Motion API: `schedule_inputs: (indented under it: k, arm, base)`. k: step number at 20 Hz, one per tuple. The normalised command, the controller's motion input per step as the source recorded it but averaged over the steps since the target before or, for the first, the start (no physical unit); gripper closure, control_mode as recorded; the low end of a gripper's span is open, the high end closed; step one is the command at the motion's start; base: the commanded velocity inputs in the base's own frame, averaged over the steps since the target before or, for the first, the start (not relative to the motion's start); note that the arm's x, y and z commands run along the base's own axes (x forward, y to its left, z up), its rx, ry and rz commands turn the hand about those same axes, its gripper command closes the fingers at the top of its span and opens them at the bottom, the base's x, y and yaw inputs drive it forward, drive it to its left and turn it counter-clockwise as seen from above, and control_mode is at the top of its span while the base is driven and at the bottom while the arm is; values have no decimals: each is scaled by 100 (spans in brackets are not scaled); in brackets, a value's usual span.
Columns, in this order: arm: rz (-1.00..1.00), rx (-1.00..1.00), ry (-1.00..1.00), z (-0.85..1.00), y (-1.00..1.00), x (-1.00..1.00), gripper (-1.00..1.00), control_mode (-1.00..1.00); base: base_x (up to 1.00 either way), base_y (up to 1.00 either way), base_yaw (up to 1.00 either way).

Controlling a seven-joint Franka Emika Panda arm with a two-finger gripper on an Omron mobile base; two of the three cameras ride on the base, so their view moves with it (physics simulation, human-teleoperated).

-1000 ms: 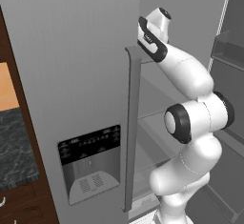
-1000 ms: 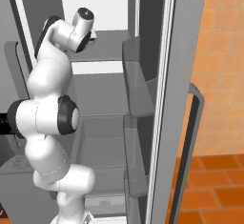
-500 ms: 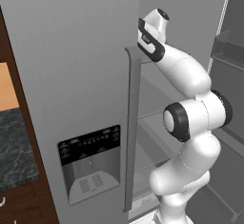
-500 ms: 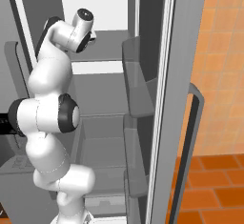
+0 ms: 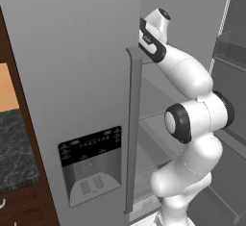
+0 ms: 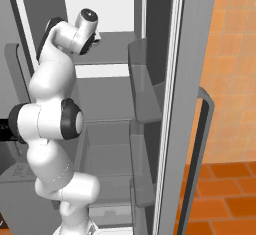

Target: Place one potato and one fish in each tupperware on the nearby counter, to pack two identical lunches.

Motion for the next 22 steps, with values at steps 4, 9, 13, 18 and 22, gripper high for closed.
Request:
schedule_inputs:
  k: [4,9,13,18,22]
  arm:
    - [0,0,-4,0,-3,-16,100,-100]
    - [-12,0,-18,28,-55,-65,100,-100]
    - [-10,-1,-3,25,-31,-85,100,-100]
    - [-6,-1,3,18,-2,-98,100,-100]
    - [-14,0,10,13,-5,-100,100,-100]
  base:
    - [0,0,0]
    - [0,0,0]
    - [0,0,0]
    - [0,0,0]
    - [0,0,0]
